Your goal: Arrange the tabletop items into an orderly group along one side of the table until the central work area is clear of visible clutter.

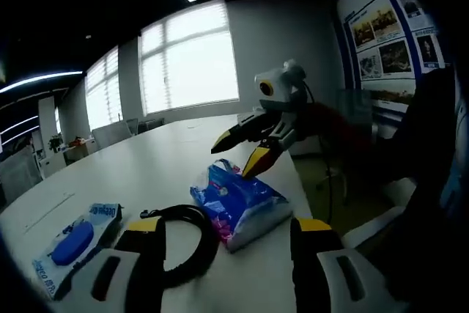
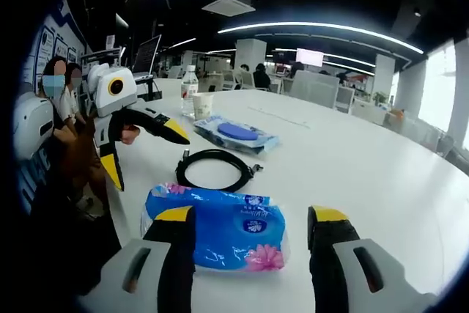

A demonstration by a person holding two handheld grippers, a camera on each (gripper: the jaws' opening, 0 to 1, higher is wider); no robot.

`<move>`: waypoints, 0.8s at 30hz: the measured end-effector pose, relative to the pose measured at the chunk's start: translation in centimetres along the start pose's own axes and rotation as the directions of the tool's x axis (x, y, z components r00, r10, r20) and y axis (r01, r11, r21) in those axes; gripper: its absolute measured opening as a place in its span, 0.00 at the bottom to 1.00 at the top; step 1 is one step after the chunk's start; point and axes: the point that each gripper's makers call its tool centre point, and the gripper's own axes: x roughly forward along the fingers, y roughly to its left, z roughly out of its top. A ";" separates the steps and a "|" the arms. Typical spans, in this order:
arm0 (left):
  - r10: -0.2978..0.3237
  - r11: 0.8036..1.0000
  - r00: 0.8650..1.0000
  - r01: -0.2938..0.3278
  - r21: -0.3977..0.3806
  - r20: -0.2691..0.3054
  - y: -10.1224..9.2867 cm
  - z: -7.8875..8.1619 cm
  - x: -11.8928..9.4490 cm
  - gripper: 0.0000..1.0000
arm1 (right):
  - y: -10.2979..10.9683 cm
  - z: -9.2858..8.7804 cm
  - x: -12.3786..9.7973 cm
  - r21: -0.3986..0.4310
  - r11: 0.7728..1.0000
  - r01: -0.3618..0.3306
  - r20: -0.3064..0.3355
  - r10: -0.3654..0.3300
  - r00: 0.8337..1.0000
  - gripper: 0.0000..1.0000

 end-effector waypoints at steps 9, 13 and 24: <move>-0.074 0.994 0.995 0.078 0.073 -0.067 -2.3 -1.0 2.7 0.59 | -0.1 -1.6 0.0 0.036 0.999 -0.041 -0.015 0.042 0.999 0.44; -0.087 0.988 0.993 0.096 0.124 -0.079 -2.9 -1.2 3.7 0.51 | -0.6 -2.0 -0.1 0.060 0.998 -0.037 -0.006 0.037 0.999 0.34; -0.091 0.978 0.991 0.108 0.179 -0.100 -3.5 -1.3 4.1 0.11 | -1.7 -2.5 -0.8 0.082 0.997 -0.003 0.020 0.002 1.000 0.11</move>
